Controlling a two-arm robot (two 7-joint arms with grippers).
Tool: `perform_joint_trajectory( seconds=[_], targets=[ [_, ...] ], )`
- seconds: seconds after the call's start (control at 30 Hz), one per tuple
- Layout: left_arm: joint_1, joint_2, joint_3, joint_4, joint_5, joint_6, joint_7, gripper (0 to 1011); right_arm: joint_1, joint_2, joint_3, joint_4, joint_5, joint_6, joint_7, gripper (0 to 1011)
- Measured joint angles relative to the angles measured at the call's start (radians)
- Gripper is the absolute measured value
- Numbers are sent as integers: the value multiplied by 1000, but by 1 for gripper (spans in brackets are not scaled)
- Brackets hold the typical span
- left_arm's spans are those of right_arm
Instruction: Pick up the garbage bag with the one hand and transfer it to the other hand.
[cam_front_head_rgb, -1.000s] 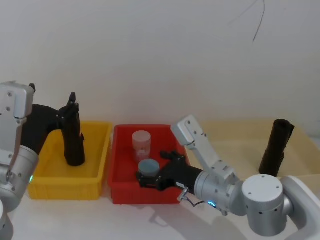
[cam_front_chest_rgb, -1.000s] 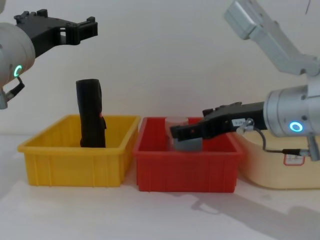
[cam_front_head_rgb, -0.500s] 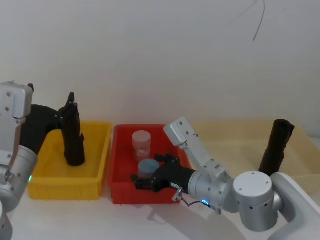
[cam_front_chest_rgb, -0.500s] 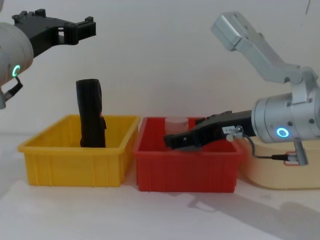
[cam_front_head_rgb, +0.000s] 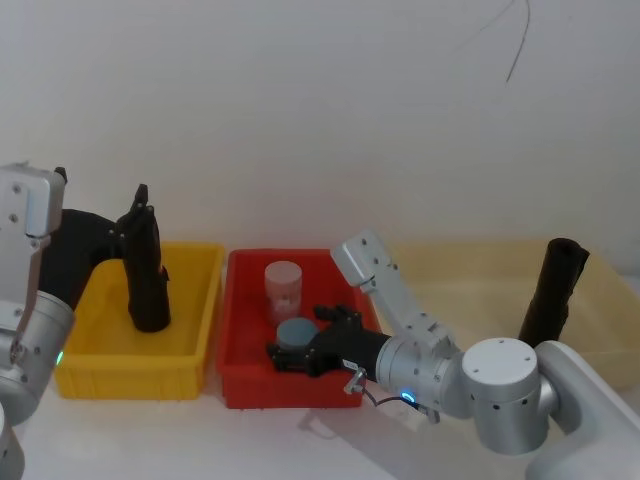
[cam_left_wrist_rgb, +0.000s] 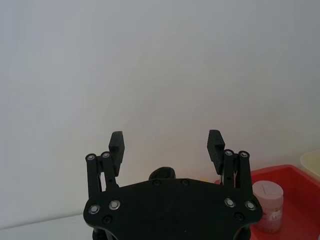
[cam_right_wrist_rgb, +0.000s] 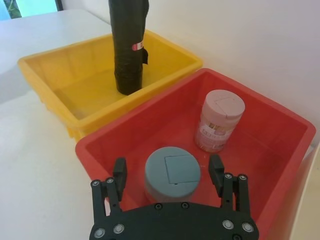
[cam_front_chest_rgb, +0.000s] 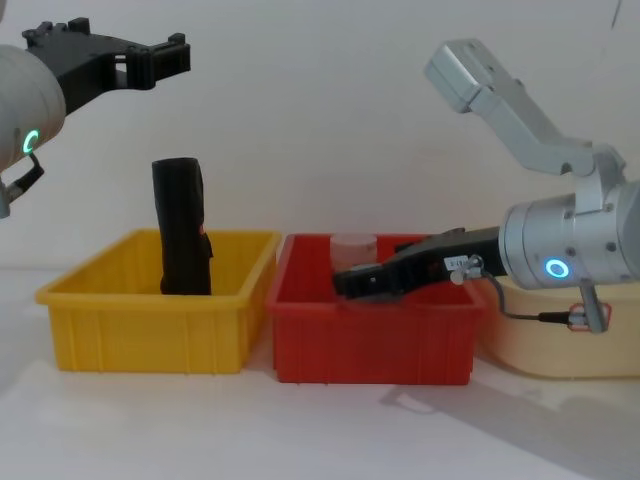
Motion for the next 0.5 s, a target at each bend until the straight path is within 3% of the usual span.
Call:
perform_joint_trajectory(
  seconds=[0.5],
  targets=[
    [0,0,0,0,0,0,0,1001,26,-11,-3,49,16,-9,-5,1000]
  ],
)
